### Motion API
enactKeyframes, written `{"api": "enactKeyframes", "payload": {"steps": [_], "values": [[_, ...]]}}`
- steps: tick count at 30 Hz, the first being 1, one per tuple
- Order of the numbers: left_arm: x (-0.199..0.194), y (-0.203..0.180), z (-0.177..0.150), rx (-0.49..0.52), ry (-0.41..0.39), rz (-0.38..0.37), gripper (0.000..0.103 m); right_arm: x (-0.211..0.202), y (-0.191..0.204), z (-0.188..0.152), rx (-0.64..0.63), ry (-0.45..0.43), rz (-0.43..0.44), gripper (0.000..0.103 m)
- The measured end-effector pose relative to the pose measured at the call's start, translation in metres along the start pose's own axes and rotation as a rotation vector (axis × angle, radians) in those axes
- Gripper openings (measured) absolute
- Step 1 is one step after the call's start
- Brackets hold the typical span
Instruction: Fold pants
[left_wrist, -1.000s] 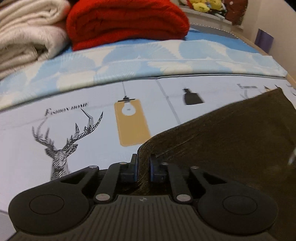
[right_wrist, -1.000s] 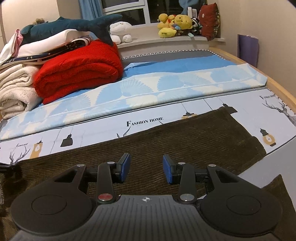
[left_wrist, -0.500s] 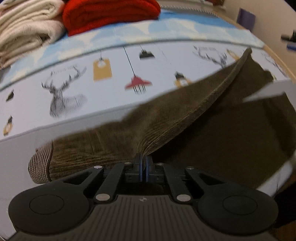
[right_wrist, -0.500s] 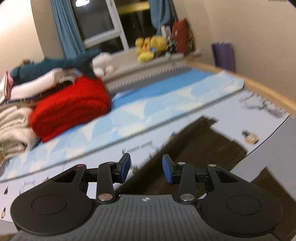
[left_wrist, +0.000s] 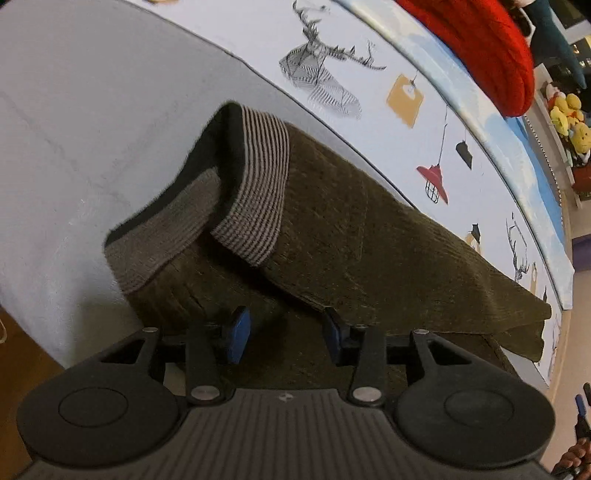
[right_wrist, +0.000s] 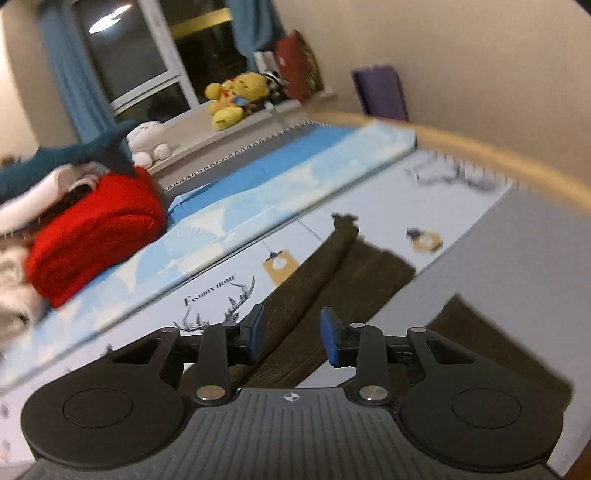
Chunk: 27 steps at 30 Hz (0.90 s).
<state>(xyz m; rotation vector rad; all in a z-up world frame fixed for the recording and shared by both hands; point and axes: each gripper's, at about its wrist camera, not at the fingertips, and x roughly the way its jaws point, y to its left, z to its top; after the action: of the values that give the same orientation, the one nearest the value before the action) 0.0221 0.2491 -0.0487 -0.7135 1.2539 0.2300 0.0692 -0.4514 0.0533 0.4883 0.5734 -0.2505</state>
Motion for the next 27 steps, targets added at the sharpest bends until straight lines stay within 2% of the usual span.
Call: {"api": "enactKeyframes", "payload": {"steps": [3, 7, 10, 16, 19, 21, 24, 26, 27], "values": [[0.004, -0.004, 0.004, -0.02, -0.017, -0.016, 0.065, 0.009, -0.01, -0.002, 0.059, 0.02, 0.003, 0.035], [0.013, -0.012, 0.005, -0.026, 0.001, 0.003, 0.065, 0.028, -0.022, -0.005, 0.173, 0.089, 0.025, 0.035], [0.019, -0.015, 0.009, -0.02, -0.004, 0.006, 0.066, 0.042, -0.023, -0.003, 0.21, 0.117, 0.036, 0.035], [0.03, -0.018, 0.022, -0.041, -0.012, 0.041, 0.068, 0.065, -0.016, -0.001, 0.162, 0.135, 0.042, 0.035], [0.026, -0.016, 0.029, -0.082, -0.064, 0.053, 0.062, 0.081, -0.012, -0.001, 0.149, 0.153, 0.036, 0.035], [0.016, -0.02, 0.032, -0.068, -0.136, 0.087, 0.041, 0.092, -0.009, 0.0, 0.138, 0.165, 0.033, 0.036], [0.003, -0.043, 0.034, 0.044, -0.261, 0.129, 0.04, 0.11, -0.002, -0.001, 0.112, 0.186, 0.035, 0.036], [0.003, -0.054, 0.035, 0.088, -0.292, 0.161, 0.041, 0.12, 0.002, -0.002, 0.094, 0.193, 0.038, 0.036], [0.006, -0.056, 0.037, 0.091, -0.285, 0.174, 0.045, 0.127, 0.004, -0.003, 0.087, 0.2, 0.039, 0.036]]}}
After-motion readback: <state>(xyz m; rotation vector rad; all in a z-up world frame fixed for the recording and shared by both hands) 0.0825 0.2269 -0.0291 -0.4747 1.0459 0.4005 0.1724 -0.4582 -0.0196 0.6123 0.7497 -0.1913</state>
